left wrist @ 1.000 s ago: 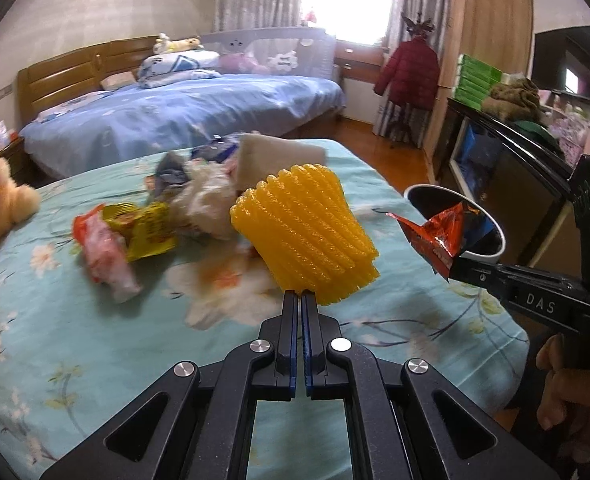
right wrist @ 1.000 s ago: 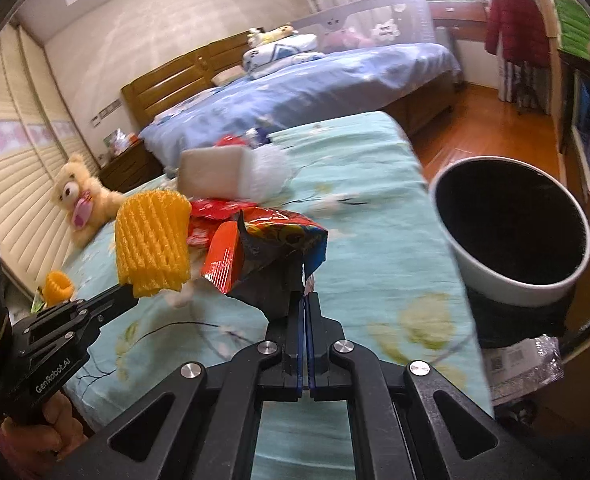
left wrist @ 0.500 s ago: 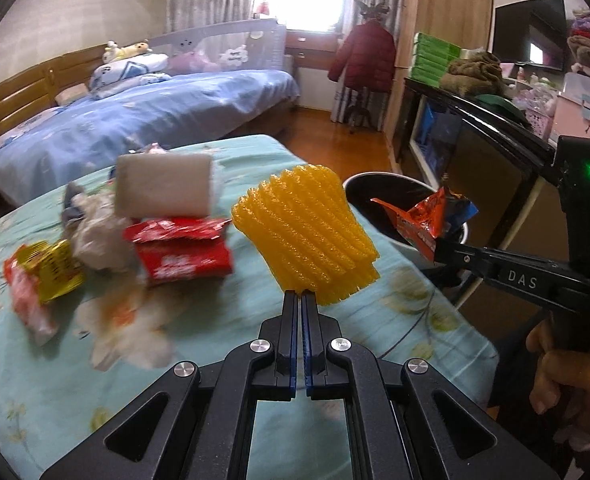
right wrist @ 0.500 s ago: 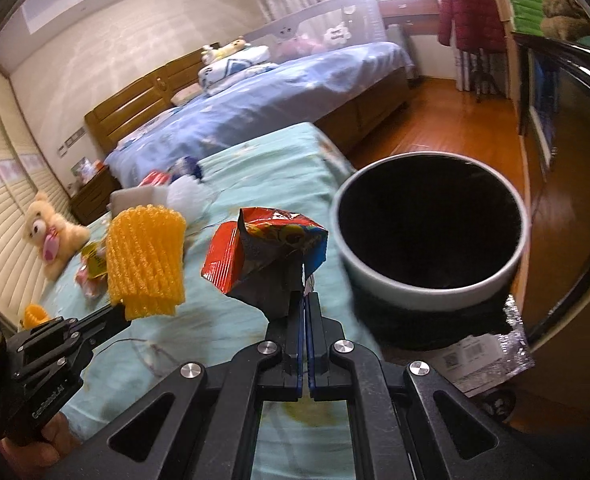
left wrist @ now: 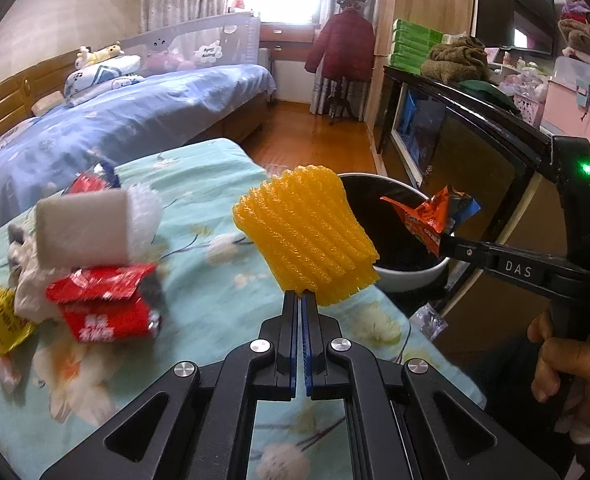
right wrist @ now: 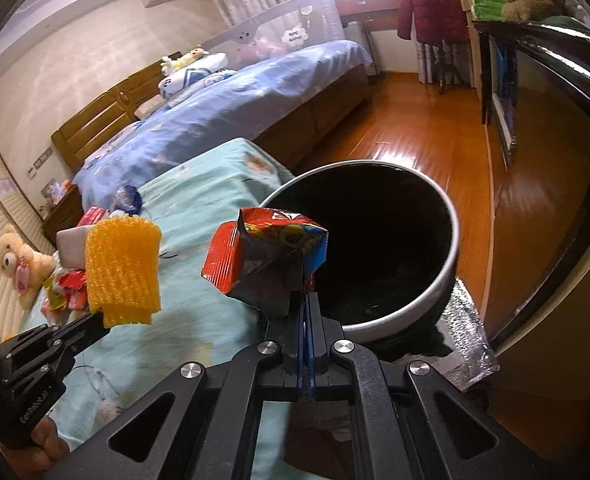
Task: Collect trash
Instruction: 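Move the foam net over the bin with left tool while right tool brings the bag, then open the left tool over the bin while the right tool opens, dropping both items, then grasp the red snack bag with the left tool while the right grasps the white sponge, then move the red bag over the bin with left tool while right tool brings the sponge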
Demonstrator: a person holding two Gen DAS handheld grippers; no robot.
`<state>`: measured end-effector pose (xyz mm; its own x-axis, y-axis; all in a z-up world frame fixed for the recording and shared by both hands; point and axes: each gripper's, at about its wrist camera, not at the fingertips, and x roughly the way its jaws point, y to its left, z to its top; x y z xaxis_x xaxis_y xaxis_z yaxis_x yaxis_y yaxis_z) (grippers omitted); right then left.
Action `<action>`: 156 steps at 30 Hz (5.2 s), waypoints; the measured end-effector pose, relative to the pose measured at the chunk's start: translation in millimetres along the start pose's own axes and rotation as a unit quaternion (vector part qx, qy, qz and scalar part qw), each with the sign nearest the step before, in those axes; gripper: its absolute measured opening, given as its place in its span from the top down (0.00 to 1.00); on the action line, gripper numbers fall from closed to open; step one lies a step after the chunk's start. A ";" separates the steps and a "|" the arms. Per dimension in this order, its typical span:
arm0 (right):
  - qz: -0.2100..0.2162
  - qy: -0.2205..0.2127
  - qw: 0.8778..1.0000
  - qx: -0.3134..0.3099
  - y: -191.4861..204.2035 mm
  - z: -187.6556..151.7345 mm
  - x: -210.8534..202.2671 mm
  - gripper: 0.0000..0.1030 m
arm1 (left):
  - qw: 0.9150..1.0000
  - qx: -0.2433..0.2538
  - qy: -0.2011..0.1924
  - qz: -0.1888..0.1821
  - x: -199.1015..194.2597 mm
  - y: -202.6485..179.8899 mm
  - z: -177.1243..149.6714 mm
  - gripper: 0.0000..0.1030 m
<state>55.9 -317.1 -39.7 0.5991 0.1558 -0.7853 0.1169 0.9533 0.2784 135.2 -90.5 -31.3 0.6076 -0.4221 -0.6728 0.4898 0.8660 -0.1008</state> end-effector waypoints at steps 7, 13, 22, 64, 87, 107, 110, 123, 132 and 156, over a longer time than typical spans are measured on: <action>-0.015 0.007 1.000 0.005 -14.0 10.7 10.3 0.99 | 1.000 0.014 0.006 -0.006 18.3 -14.8 12.5 0.99; -0.023 0.020 0.999 0.011 -26.3 18.3 22.4 0.99 | 1.000 0.020 0.019 -0.010 38.7 -25.2 26.4 0.99; -0.027 0.031 0.999 0.023 -41.4 25.5 30.8 0.99 | 0.999 0.027 0.039 -0.018 64.4 -36.9 49.1 0.99; 0.007 0.007 0.999 0.046 -26.3 30.3 20.4 0.24 | 0.999 -0.037 0.036 0.008 47.3 -18.4 29.8 0.43; 0.118 0.024 0.993 -0.014 91.2 -23.7 15.3 0.23 | 0.985 -0.143 -0.004 0.094 -72.5 36.2 -61.7 0.42; 0.146 0.055 0.986 -0.051 134.9 -32.6 42.9 0.23 | 0.978 -0.181 0.005 0.107 -84.3 44.7 -66.3 0.42; 0.144 0.057 0.987 -0.049 133.5 -32.5 44.8 0.23 | 0.979 -0.178 0.014 0.103 -74.7 49.5 -62.9 0.44; 0.150 0.058 0.985 -0.063 151.2 -30.5 53.4 0.23 | 0.983 -0.165 0.005 0.083 -70.9 82.1 -61.8 0.98; 0.180 0.069 0.977 -0.094 190.5 -29.0 71.9 0.23 | 0.977 -0.188 -0.009 0.104 -99.6 100.6 -88.2 0.99; 0.163 0.062 0.978 -0.111 177.4 -31.8 55.1 0.76 | 0.984 -0.161 -0.018 0.068 -100.8 68.5 -79.9 1.00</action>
<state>84.5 -131.2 -51.2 0.4737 0.4773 -0.7401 -0.2473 0.8787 0.4084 57.6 32.8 -29.0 0.6790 -0.2997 -0.6702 0.1817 0.9531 -0.2421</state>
